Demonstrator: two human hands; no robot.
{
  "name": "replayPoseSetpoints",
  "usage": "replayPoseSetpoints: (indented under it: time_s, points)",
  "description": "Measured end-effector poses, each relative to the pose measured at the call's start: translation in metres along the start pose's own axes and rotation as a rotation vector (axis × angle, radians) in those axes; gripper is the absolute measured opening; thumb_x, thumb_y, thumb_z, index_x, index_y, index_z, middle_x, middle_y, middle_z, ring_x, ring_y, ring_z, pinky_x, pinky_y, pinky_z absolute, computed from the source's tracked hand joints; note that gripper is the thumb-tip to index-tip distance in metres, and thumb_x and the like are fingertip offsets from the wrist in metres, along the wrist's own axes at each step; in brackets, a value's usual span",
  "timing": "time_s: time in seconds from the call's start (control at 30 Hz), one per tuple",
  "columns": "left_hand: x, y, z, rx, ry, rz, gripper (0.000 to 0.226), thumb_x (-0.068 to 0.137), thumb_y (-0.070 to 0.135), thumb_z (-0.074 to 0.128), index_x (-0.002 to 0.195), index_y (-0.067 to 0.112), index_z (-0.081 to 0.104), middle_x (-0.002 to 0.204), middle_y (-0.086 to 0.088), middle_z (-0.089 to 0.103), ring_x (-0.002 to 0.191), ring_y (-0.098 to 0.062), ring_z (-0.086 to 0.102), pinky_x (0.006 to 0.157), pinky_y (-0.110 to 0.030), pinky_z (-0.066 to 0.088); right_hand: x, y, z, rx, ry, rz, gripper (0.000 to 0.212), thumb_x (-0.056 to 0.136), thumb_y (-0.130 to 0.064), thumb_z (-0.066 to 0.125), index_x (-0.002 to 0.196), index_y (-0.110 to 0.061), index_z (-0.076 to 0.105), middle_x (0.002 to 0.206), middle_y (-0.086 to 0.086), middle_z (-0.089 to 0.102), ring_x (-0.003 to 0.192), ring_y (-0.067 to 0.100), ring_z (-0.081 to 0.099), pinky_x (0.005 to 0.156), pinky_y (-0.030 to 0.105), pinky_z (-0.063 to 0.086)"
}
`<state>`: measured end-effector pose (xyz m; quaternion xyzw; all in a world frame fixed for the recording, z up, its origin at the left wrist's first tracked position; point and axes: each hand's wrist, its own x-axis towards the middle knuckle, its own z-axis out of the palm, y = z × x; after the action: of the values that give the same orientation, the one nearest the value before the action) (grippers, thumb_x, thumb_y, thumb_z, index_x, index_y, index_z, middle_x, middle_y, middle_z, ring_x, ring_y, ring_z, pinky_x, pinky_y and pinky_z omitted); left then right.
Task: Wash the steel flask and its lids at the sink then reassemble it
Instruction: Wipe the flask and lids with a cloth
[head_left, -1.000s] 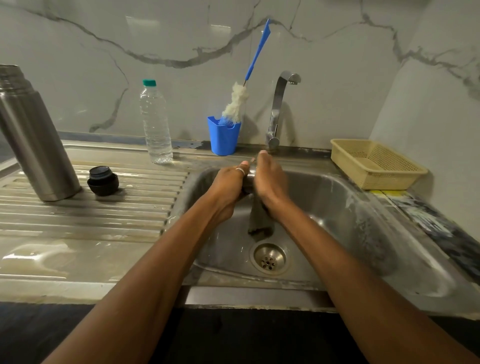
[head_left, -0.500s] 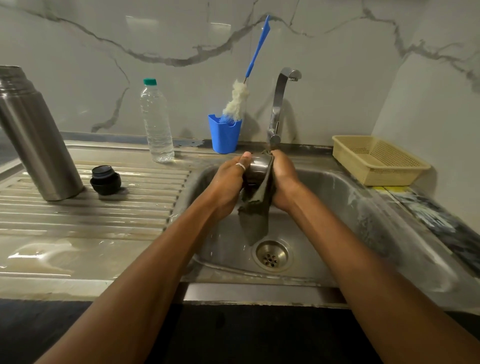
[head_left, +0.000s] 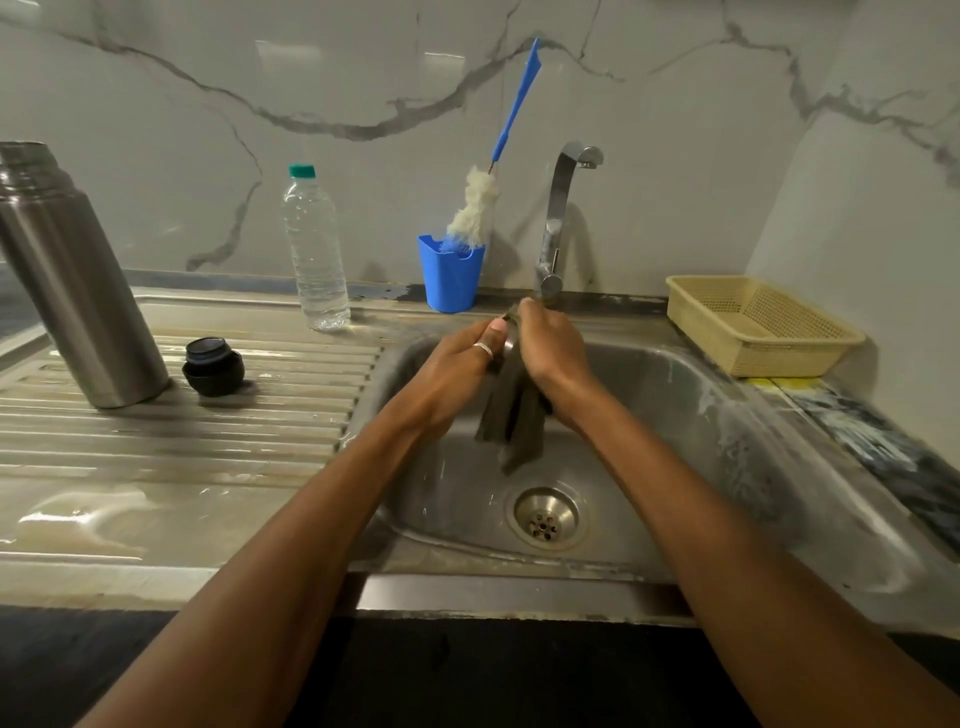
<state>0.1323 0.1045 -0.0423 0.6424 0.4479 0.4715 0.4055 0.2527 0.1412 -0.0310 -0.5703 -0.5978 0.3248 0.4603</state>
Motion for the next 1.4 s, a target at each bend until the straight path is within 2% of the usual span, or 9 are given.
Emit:
replayPoseSetpoints:
  time_s: [0.07,0.17,0.4,0.5,0.73,0.83,1.07,1.23,1.4]
  points:
    - [-0.004,0.0,-0.003,0.051,-0.047,0.037,0.041,0.111,0.031,0.033,0.099,0.008,0.063,0.092,-0.007,0.069,0.084,-0.011,0.064,0.081,-0.022,0.053,0.002,0.002,-0.008,0.254,-0.183,0.365,0.045,0.098,-0.041,0.04,0.111,-0.006,0.065,0.103,0.026,0.073,0.091,0.037,0.072,0.091,0.056,0.058]
    - [-0.001,-0.003,-0.004,0.058,-0.082,0.007,0.042,0.111,0.03,0.036,0.099,0.002,0.065,0.087,-0.005,0.071,0.081,-0.013,0.066,0.084,-0.022,0.055,0.002,0.004,-0.013,0.245,-0.224,0.409,0.05,0.1,-0.049,0.04,0.112,-0.007,0.063,0.103,0.023,0.074,0.096,0.039,0.073,0.088,0.058,0.059]
    - [0.02,-0.003,0.01,-0.477,0.13,-0.346,0.073,0.103,0.066,0.023,0.114,0.011,0.068,0.109,-0.014,0.074,0.102,-0.021,0.072,0.089,-0.037,0.058,-0.012,0.018,-0.001,-0.622,0.078,-0.662,0.037,0.104,-0.042,0.036,0.083,-0.022,0.059,0.079,0.001,0.057,0.069,0.022,0.053,0.06,0.031,0.031]
    - [0.02,-0.003,0.013,-0.498,0.218,-0.28,0.079,0.098,0.073,0.021,0.119,0.014,0.068,0.106,-0.014,0.076,0.109,-0.022,0.07,0.106,-0.044,0.051,-0.011,0.021,0.007,-0.643,0.068,-0.737,0.036,0.107,-0.04,0.037,0.097,-0.018,0.064,0.084,0.002,0.058,0.068,0.019,0.049,0.06,0.034,0.039]
    - [0.016,-0.008,0.008,-0.519,0.191,-0.133,0.078,0.096,0.077,0.024,0.094,0.009,0.064,0.079,-0.013,0.067,0.078,-0.022,0.067,0.083,-0.043,0.057,-0.002,-0.007,0.006,0.229,-0.256,0.321,0.046,0.096,-0.044,0.041,0.106,-0.011,0.071,0.101,0.013,0.073,0.093,0.028,0.067,0.094,0.047,0.054]
    - [0.017,-0.006,0.007,-0.4,0.159,-0.138,0.081,0.097,0.076,0.02,0.092,0.012,0.069,0.081,-0.011,0.073,0.081,-0.021,0.072,0.086,-0.041,0.058,-0.002,-0.006,-0.004,0.384,-0.318,0.398,0.05,0.099,-0.048,0.043,0.112,-0.009,0.071,0.095,0.013,0.073,0.088,0.027,0.07,0.088,0.043,0.057]
    - [0.023,-0.014,-0.004,-0.319,0.186,-0.273,0.095,0.084,0.088,0.028,0.122,0.009,0.068,0.101,-0.015,0.076,0.103,-0.024,0.072,0.104,-0.047,0.051,-0.02,0.008,0.002,-0.48,-0.091,-0.506,0.037,0.104,-0.052,0.042,0.104,-0.02,0.06,0.089,-0.003,0.061,0.078,0.012,0.058,0.064,0.025,0.039]
    - [0.023,-0.012,-0.016,-0.383,0.165,-0.409,0.098,0.088,0.086,0.022,0.134,0.01,0.062,0.113,-0.018,0.074,0.11,-0.031,0.07,0.1,-0.047,0.053,-0.008,0.018,0.001,-0.635,-0.368,-0.513,0.072,0.086,-0.053,0.07,0.142,-0.027,0.035,0.127,0.004,0.049,0.105,0.02,0.055,0.083,0.036,0.053]
    - [0.022,-0.007,0.001,-0.252,0.336,-0.336,0.078,0.102,0.068,0.016,0.126,0.012,0.065,0.109,-0.016,0.072,0.11,-0.026,0.066,0.098,-0.04,0.051,-0.007,0.014,0.017,-0.594,-0.258,-0.501,0.074,0.075,-0.027,0.082,0.137,-0.024,0.041,0.113,0.004,0.061,0.095,0.022,0.064,0.071,0.03,0.052]
